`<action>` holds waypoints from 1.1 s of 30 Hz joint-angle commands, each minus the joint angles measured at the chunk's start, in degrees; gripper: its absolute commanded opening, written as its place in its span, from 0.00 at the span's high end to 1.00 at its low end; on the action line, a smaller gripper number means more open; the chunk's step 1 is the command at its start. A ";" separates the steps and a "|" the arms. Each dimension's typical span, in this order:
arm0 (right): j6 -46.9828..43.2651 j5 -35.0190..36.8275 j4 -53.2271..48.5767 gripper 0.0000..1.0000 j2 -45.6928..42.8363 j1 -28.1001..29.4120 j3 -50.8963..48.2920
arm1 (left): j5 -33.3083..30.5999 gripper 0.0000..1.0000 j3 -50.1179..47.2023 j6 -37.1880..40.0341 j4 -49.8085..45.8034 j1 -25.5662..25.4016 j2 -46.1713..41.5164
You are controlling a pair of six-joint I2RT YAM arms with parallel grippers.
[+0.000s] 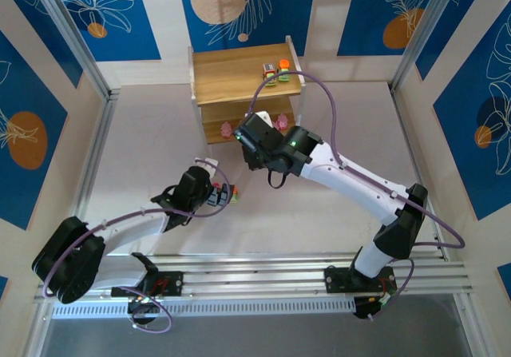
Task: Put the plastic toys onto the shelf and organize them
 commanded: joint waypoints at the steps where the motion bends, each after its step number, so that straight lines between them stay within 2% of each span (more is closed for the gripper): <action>1: -1.84 1.20 -2.86 0.80 -1.57 0.08 3.70 | 0.47 0.00 0.67 1.55 1.94 -0.94 0.33; 14: -6.53 1.11 -7.61 0.80 1.94 -1.76 17.17 | 2.99 0.00 0.39 1.66 3.44 -1.02 0.06; 33: -13.62 0.28 -16.25 0.79 17.01 -5.42 48.42 | 3.22 0.00 0.38 1.66 3.24 -1.04 -0.05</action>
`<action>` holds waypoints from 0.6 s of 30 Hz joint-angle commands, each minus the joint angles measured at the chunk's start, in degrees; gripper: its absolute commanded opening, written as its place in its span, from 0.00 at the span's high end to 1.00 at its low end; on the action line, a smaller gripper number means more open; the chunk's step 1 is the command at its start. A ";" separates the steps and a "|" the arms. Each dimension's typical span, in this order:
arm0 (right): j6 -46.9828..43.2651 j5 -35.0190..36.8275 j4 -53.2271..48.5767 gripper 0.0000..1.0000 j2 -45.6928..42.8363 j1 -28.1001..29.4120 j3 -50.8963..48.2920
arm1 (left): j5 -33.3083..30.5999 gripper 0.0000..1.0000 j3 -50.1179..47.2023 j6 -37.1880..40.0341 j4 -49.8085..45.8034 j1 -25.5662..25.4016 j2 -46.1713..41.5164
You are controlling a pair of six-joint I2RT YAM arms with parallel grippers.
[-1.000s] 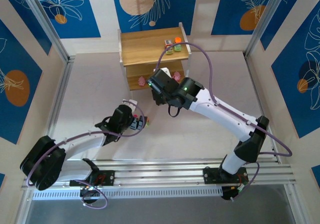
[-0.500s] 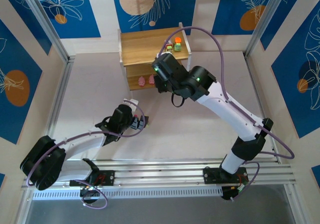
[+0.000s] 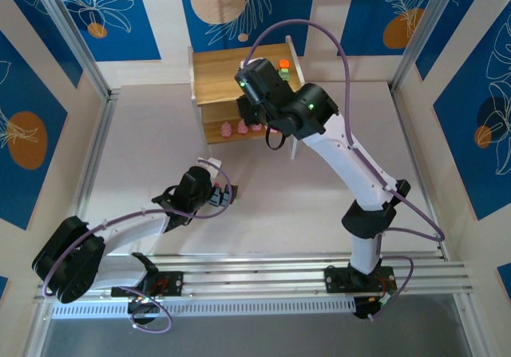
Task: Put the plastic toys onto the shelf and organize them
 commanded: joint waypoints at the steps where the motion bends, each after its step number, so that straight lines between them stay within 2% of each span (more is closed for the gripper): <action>1: -2.62 -0.37 -2.77 0.79 2.20 -1.13 5.70 | 0.60 0.00 0.32 0.60 1.14 -0.46 -0.08; 6: -4.63 -0.04 -2.91 0.79 4.71 -2.10 9.68 | 0.33 0.00 0.35 0.62 0.96 -0.48 -0.16; 18: -5.99 -1.14 2.21 0.79 5.28 -5.50 9.79 | -0.26 0.00 0.49 0.71 0.69 -0.41 -0.09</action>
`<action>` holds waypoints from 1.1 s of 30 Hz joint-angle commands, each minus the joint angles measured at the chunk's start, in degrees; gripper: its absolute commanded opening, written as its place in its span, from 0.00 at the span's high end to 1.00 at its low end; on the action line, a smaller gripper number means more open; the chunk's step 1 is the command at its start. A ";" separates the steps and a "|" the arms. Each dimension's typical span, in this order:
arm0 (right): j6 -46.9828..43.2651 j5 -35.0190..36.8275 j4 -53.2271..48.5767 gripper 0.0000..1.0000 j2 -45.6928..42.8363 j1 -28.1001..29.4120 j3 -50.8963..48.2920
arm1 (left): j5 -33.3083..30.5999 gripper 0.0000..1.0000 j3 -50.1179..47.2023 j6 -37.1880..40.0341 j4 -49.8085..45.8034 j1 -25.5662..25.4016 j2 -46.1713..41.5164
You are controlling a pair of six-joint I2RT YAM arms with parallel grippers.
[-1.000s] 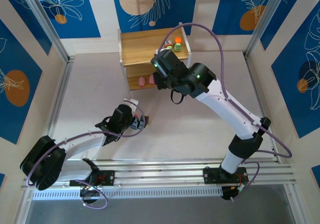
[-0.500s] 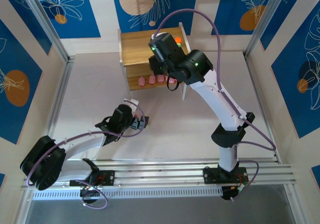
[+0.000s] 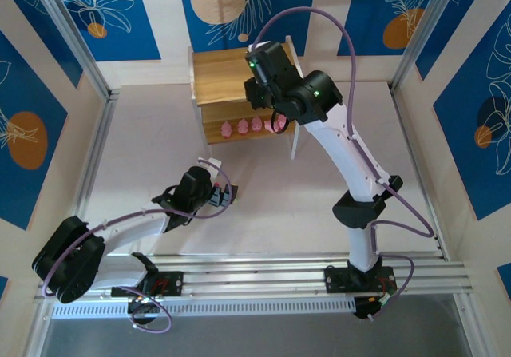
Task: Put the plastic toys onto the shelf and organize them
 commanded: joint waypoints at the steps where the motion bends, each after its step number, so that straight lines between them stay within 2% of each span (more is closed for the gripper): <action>1: -1.78 -0.66 3.01 0.78 0.78 -0.43 1.83 | -0.23 0.00 0.49 0.68 0.66 -0.43 -0.13; 15: -3.02 -0.54 9.38 0.78 2.92 -2.91 0.98 | -0.26 0.00 0.38 0.79 0.75 -0.43 -0.32; 33: -2.91 -1.87 10.55 0.78 6.11 -4.56 1.85 | -0.20 0.00 0.26 0.80 0.61 -0.48 -0.69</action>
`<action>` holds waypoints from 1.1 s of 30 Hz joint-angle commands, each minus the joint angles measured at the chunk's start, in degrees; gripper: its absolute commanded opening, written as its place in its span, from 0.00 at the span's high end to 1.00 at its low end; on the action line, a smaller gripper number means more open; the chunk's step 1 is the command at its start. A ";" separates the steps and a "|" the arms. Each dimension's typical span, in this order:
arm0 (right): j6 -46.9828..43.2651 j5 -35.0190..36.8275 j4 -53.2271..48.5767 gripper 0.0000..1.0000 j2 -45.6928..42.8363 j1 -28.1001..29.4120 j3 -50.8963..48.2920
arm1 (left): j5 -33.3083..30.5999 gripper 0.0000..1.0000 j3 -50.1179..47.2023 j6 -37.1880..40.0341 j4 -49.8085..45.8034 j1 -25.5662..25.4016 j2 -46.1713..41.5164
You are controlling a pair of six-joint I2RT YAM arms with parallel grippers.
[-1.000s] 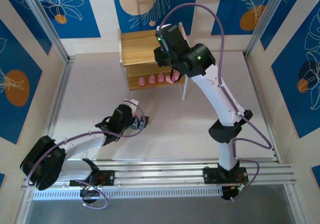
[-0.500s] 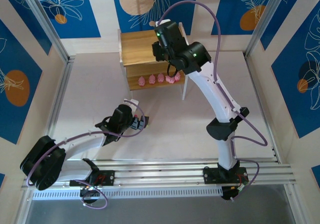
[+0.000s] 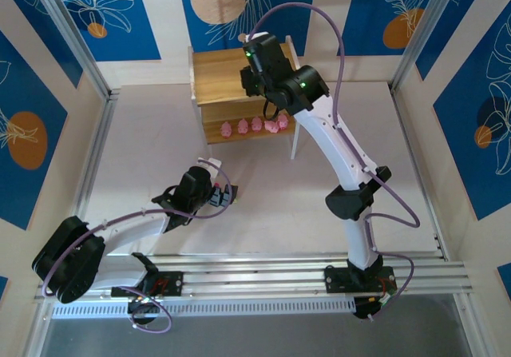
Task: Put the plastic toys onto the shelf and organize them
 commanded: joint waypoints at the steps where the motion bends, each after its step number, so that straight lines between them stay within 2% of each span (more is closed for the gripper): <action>1: -0.68 -1.05 1.00 0.79 0.83 -0.51 1.86 | -0.20 0.00 0.26 0.78 0.64 -0.42 -0.69; 33: -1.76 -3.69 2.27 0.73 3.38 -2.27 2.17 | -0.77 0.00 0.70 0.66 0.02 -0.44 -0.05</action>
